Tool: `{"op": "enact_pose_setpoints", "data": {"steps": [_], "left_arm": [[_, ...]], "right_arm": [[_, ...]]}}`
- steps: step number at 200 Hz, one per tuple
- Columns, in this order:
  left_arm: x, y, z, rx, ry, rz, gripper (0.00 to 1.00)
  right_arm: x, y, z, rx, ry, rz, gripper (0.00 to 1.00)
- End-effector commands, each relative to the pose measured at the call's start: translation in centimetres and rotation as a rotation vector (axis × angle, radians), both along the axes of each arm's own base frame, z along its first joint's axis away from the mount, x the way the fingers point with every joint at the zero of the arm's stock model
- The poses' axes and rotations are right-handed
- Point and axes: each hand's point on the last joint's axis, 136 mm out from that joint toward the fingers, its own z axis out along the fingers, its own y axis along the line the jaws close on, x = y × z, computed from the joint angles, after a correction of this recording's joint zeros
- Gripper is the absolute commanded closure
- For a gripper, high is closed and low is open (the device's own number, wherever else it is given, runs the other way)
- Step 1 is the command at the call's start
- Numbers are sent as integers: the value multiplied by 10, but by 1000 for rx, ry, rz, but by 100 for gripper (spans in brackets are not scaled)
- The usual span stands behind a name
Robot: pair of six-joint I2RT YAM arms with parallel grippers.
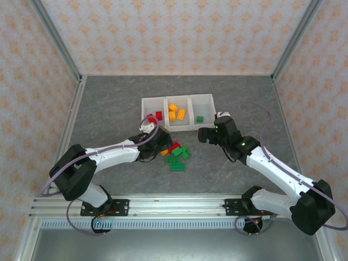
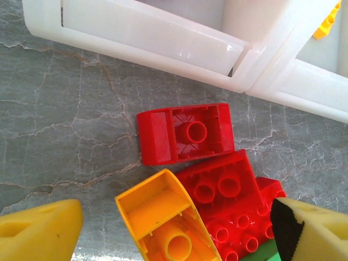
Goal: Sort the legos into containers by color
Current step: Move the lego to the center of the table.
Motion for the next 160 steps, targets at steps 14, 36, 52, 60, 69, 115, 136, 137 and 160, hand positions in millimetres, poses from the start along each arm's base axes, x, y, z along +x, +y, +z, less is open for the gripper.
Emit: {"op": "enact_pose_setpoints", "data": {"steps": [14,36,52,60,69,115,136,137,160], "left_arm": [[2,1,-13,37,8,9,10],[2,-7,-23,28,37,-26,10],[-1,-8,-28,32,57,-35,12],[-3,-6,-31,40,63,-33,13],[-4,-4,-31,48,66,-33,14],[-13,14,-29,96,65,-15,24],[-17,21,-28,110,60,-13,24],[-17,22,-28,111,61,-14,24],[-21,31,-33,107,72,-3,25]], "right_arm": [[1,-8,0,-20,-11,-27,0],[0,-8,-1,-19,-5,-25,0],[-1,-8,-2,-18,-3,-28,0],[-1,-8,-1,-19,-4,-29,0],[-1,-8,-1,-17,-6,-30,0],[3,-6,0,-22,-11,-25,0],[4,-6,-1,-27,-7,-25,0],[4,-6,-1,-27,-8,-25,0],[4,-6,-2,-26,-6,-26,0]]}}
